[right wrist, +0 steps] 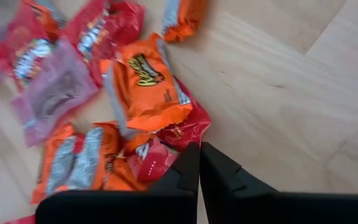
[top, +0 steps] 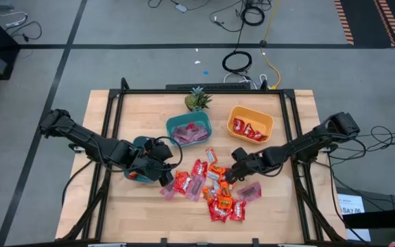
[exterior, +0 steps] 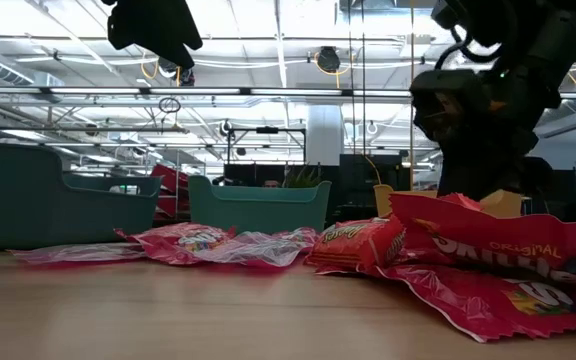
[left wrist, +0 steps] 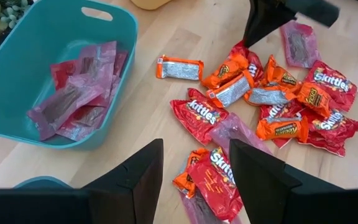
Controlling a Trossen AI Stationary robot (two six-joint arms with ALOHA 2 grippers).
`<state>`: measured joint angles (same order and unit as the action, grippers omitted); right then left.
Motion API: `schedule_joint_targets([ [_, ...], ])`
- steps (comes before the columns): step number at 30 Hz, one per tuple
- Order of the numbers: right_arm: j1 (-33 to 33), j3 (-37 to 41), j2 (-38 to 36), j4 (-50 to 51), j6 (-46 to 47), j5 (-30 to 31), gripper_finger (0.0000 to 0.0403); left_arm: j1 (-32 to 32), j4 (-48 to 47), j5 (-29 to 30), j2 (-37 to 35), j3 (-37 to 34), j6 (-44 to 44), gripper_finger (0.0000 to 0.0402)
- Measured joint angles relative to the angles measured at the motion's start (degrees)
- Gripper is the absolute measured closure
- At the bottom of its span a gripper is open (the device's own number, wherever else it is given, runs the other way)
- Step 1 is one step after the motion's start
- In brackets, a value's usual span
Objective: Sort candy
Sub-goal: Put the red candy into the yellow bin
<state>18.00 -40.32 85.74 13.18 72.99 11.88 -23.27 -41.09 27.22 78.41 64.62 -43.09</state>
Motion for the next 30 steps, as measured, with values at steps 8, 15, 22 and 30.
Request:
schedule_joint_targets([
  [8,0.1,0.0,-10.0,5.9,-0.6,4.9,0.0403,0.0,0.0,0.0,0.0,0.0,-0.1,0.0208],
  [15,0.1,-0.1,-20.2,9.8,-3.2,9.8,0.0403,0.0,0.1,0.0,0.0,0.0,0.0,0.0208],
  [22,-2.2,-2.4,-29.9,19.5,-5.3,14.8,0.0403,0.0,0.1,0.0,0.0,0.0,0.0,0.0208],
  [30,-13.2,-3.7,-36.7,25.3,-13.2,13.7,0.0403,0.0,0.2,0.0,0.0,0.0,0.0,0.0208],
])
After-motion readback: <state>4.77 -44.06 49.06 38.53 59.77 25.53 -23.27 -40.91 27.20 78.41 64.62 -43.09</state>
